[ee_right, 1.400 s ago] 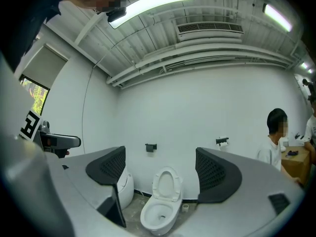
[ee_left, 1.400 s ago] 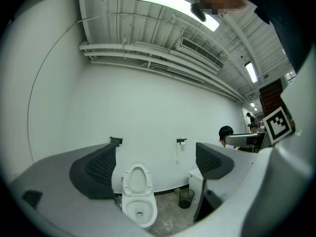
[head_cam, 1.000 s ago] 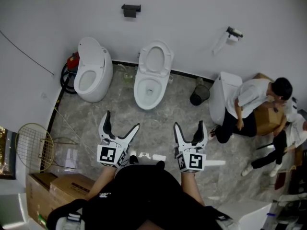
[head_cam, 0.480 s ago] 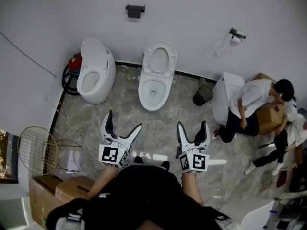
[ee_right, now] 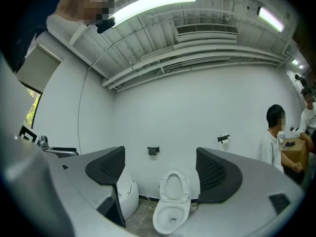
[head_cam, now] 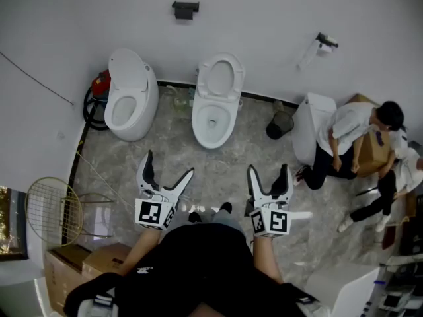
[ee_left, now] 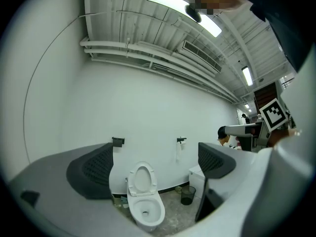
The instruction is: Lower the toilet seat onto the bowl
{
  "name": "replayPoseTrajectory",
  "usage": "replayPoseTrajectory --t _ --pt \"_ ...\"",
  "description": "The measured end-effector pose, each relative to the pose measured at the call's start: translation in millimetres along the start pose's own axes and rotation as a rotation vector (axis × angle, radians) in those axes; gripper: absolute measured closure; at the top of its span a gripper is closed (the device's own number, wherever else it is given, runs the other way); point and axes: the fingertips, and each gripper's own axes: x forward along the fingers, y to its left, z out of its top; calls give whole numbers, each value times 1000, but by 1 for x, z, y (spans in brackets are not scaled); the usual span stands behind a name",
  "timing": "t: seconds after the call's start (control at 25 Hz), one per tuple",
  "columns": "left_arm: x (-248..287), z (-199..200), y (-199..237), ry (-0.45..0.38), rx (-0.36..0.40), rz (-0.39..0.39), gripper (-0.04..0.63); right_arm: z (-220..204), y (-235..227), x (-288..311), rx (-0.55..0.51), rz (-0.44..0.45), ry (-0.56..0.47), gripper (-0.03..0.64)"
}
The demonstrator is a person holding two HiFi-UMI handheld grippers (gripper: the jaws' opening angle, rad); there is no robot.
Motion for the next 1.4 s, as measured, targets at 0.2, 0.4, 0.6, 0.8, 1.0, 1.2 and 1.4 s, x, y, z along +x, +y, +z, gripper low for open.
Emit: replayPoseTrajectory --t 0.2,0.4,0.6,0.8,1.0,1.2,1.4 --pt "2 -2 8 -11 -10 3 75 -2 5 7 -18 4 3 181" --pt "10 1 14 -19 -23 1 75 -8 5 26 -1 8 2 182" --pt "29 -1 19 -19 -12 3 75 -12 -4 49 4 8 -14 181" --pt "56 -11 27 -12 -5 1 75 -18 -17 79 15 9 -25 182" --pt "100 -10 39 -8 -11 7 75 -19 -33 120 15 8 -27 183" --pt "159 -13 41 -14 -14 3 75 -21 -60 162 9 7 -27 183" --pt "221 -9 41 -12 18 10 75 -23 -97 207 10 5 -10 183"
